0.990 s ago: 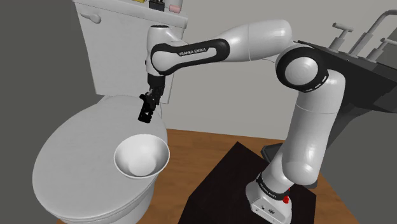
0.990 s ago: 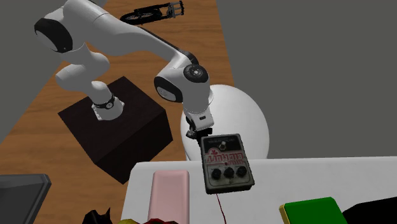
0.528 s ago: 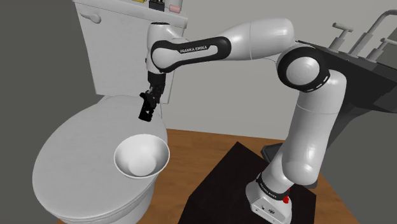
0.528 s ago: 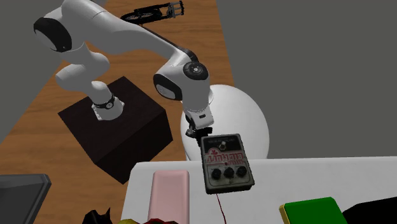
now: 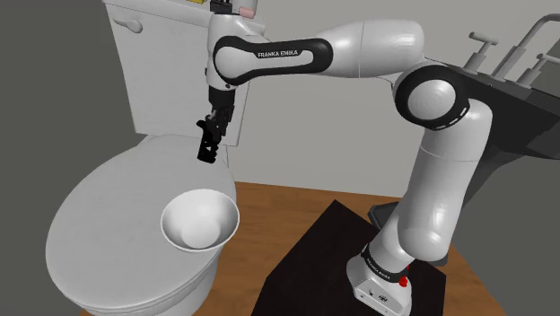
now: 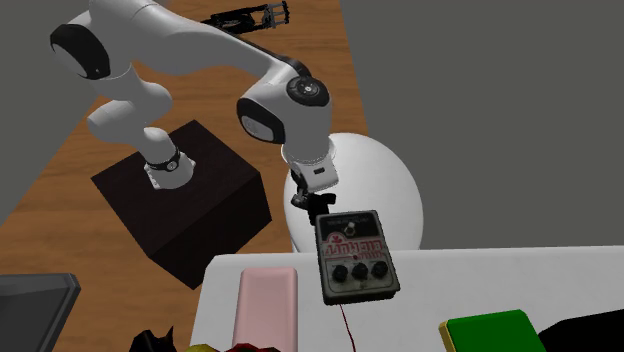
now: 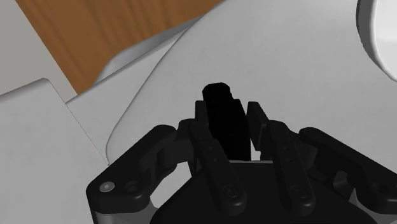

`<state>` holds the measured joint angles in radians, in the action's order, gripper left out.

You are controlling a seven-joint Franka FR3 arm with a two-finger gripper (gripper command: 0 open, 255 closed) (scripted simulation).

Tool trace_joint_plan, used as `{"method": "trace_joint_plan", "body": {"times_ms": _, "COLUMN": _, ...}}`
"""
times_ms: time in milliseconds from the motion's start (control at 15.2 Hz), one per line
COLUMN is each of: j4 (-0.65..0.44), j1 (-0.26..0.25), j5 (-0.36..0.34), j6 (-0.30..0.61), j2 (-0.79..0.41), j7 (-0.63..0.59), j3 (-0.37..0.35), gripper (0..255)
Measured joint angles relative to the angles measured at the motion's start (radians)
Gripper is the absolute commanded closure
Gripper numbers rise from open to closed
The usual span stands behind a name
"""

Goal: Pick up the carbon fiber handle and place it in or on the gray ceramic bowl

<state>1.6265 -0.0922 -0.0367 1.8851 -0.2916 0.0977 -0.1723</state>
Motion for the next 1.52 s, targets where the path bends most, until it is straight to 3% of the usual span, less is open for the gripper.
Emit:
{"method": "trace_joint_plan", "body": {"times_ms": 1188, "j4": -0.231, "j1": -0.005, "j5": 0.002, "j6": -0.239, "j2": 0.008, "j7": 0.0, "j3": -0.003, "gripper": 255}}
{"method": "trace_joint_plan", "body": {"times_ms": 1518, "j4": -0.131, "j1": -0.038, "j5": 0.015, "j6": -0.231, "j2": 0.101, "j7": -0.06, "j3": -0.029, "gripper": 255}}
